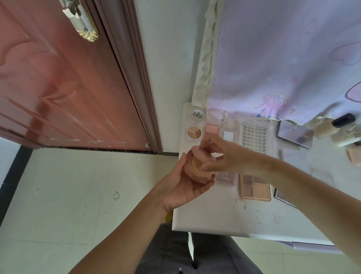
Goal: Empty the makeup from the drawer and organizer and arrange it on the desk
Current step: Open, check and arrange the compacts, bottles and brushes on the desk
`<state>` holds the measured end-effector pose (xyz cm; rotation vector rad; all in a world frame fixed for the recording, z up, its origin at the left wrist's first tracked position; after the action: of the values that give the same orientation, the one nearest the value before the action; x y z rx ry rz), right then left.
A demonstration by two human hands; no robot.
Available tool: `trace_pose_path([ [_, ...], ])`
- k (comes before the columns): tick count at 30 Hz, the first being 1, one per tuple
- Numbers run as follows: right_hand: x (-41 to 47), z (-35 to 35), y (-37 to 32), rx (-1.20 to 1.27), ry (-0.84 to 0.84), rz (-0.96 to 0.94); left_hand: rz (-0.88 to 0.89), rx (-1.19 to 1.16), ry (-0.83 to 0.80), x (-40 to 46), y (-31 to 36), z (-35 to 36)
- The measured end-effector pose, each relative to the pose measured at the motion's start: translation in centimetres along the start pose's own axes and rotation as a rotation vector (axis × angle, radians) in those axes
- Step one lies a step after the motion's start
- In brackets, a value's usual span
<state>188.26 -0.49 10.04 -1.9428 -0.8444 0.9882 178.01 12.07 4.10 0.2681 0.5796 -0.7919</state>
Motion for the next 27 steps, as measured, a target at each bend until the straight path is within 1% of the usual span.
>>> trace_pose_path([
  [2, 0.3, -0.8, -0.1, 0.194, -0.039, 0.065, -0.053, -0.066, -0.010, -0.2, -0.3, -0.5],
  [3, 0.6, -1.3, 0.2, 0.274, -0.028, 0.091, -0.073, -0.086, -0.005, -0.2, -0.6, -0.8],
  [5, 1.5, -2.1, 1.3, 0.312, 0.047, 0.141, -0.080, -0.114, 0.034, 0.0, -1.0, -1.4],
  [7, 2.5, -2.2, 2.5, 0.263, 0.098, 0.174, -0.061, -0.150, 0.112, 0.5, -1.2, -2.0],
  [9, 3.7, -1.7, 3.8, 0.135, 0.099, 0.189, -0.033, -0.190, 0.196, 0.9, -1.3, -2.3],
  [11, 4.7, -1.0, 4.6, -0.003, 0.096, 0.179, -0.011, -0.246, 0.288, 1.1, -1.3, -2.6],
  [15, 6.1, -0.5, 4.7, -0.124, 0.139, 0.122, 0.031, -0.274, 0.439, 0.8, -1.1, -3.4],
  [19, 7.2, -0.3, 5.0, -0.177, 0.146, 0.066, 0.056, -0.336, 0.498, 0.5, -0.6, -2.9],
  [24, 7.5, -0.4, 5.1, -0.222, 0.162, 0.057, 0.064, -0.432, 0.471, 1.0, -0.2, -1.6],
  [27, 7.4, -0.3, 5.0, -0.226, 0.156, 0.054, 0.062, -0.425, 0.482, 1.2, 0.0, -1.3],
])
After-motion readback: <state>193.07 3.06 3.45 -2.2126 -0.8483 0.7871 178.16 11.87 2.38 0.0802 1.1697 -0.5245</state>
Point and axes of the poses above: each hand's wrist, its own x-axis towards the middle knuckle, its own z-axis out of the palm, y = z × x, the point moved 2 cm from there along x, towards the middle knuckle, and after that the axes turned 11 degrees about -z, right-handed, at the moved point
